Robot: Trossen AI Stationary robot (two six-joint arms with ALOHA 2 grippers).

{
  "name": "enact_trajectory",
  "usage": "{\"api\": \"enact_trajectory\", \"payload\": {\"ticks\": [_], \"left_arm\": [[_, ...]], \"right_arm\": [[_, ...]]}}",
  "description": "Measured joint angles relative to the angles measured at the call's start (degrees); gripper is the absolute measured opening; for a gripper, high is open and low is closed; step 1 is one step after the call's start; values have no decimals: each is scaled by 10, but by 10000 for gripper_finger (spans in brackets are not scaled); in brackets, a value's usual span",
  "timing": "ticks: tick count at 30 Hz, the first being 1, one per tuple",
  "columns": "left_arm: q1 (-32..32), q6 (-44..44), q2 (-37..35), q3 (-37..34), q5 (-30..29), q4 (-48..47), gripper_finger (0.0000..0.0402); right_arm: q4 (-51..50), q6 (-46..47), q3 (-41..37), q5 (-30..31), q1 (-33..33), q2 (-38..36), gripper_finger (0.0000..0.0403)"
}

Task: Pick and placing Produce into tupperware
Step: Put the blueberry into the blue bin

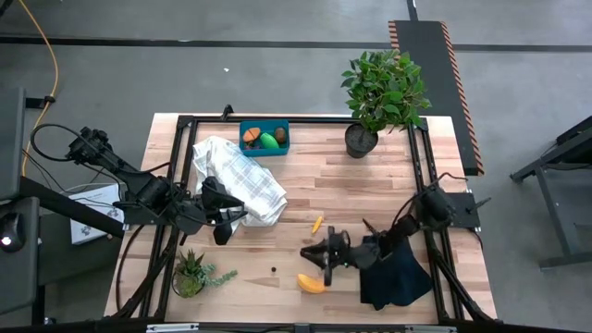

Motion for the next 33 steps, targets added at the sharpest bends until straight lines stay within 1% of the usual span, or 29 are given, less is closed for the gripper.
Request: {"api": "enact_trajectory", "payload": {"ticks": [5, 10, 16, 19, 21, 24, 28, 33], "left_arm": [[0, 2, 0, 0, 0, 0, 138], [0, 10, 0, 0, -1, -4, 138], [0, 83, 0, 0, -1, -22, 138], [0, 178, 0, 0, 4, -22, 138], [0, 234, 0, 0, 8, -21, 138], [0, 282, 0, 0, 5, -17, 138], [0, 312, 0, 0, -22, -13, 138], [0, 340, 0, 0, -43, -12, 138]], "right_arm": [[55, 76, 0, -33, -31, -1, 57], [87, 155, 0, -39, -56, -1, 57], [144, 237, 0, -39, -88, -1, 57], [145, 291, 5, -39, -103, -5, 57], [146, 313, 19, -44, -112, -6, 57], [145, 341, 49, -54, -125, -6, 57], [145, 360, 96, -79, -144, -6, 57], [145, 408, 155, -118, -173, -6, 57]]}}
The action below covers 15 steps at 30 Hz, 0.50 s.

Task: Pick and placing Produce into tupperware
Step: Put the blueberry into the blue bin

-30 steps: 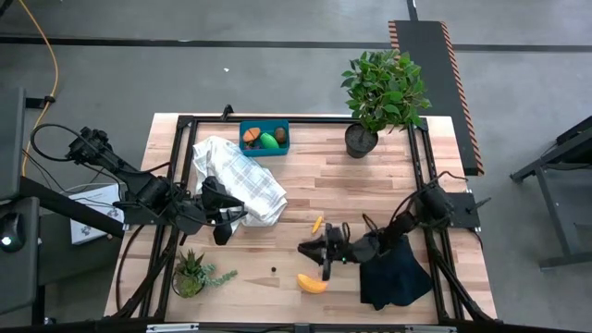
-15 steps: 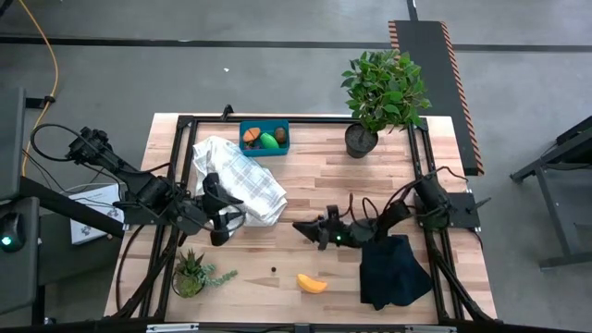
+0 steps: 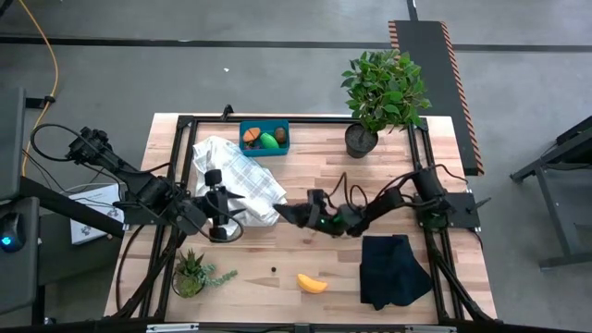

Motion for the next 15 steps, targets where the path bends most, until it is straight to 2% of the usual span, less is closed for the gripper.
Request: {"api": "enact_trajectory", "payload": {"ticks": [3, 9, 15], "left_arm": [[0, 8, 0, 0, -29, 0, 138], [0, -1, -3, 0, -129, -2, 138], [3, -77, -17, 0, -150, -15, 138]], "right_arm": [[0, 34, 23, -23, -21, 0, 57], [0, 114, 31, -60, -70, 0, 57], [0, 165, 31, -83, -121, 0, 57]]}}
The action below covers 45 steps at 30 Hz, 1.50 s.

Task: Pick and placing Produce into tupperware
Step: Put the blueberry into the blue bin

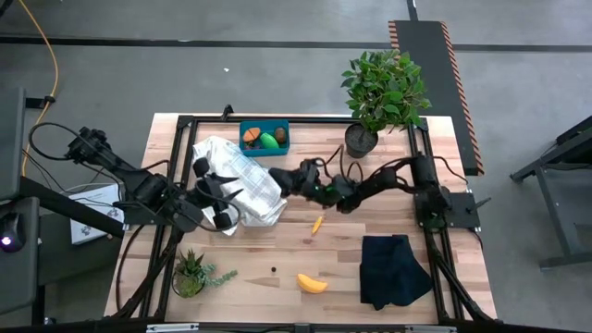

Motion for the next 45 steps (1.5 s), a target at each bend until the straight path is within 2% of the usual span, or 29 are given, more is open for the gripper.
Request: {"api": "enact_trajectory", "payload": {"ticks": [4, 8, 14, 18, 24, 29, 33, 37, 40, 45], "left_arm": [[34, -65, -11, 0, 37, -21, 138], [86, -64, -18, 0, 105, -25, 138], [190, 37, -17, 0, 214, -4, 138], [272, 146, -22, 0, 279, 57, 138], [450, 244, -24, 0, 500, 137, 138], [604, 265, -18, 0, 708, 142, 138], [693, 281, 3, 0, 861, 157, 138], [739, 288, 44, 0, 971, 166, 138], [744, 287, 79, 0, 1033, 167, 138], [744, 285, 122, 0, 1054, 175, 138]], "right_arm": [[0, 17, 0, 0, -18, 0, 57], [-1, 22, 0, 26, -32, 0, 57], [-12, 37, 0, 95, -44, 1, 57], [-23, 37, 0, 103, -48, 1, 57], [-38, 32, 0, 127, -48, 1, 57], [-42, 25, 1, 126, -51, 1, 57], [-53, 26, 1, 119, -52, 1, 57], [-58, 37, 1, 105, -51, 1, 57], [-61, 37, 8, 102, -51, 1, 57], [-89, 31, 31, 74, -54, 1, 57]]}}
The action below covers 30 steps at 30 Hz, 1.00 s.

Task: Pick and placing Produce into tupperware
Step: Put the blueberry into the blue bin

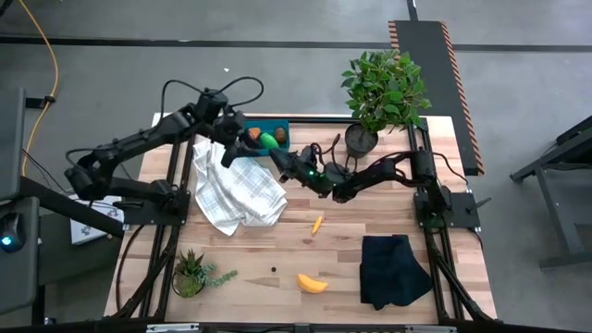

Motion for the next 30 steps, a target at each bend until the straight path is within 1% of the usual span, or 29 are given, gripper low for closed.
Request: {"api": "enact_trajectory", "payload": {"ticks": [6, 10, 30], "left_arm": [[0, 5, 6, 0, 20, 8, 138], [0, 3, 6, 0, 46, 32, 138], [-1, 6, 6, 0, 48, 42, 138]], "right_arm": [[-5, -7, 2, -12, -2, 0, 57], [-14, 0, 2, -12, -2, 0, 57], [-43, 21, 2, -19, -6, 0, 57]]}}
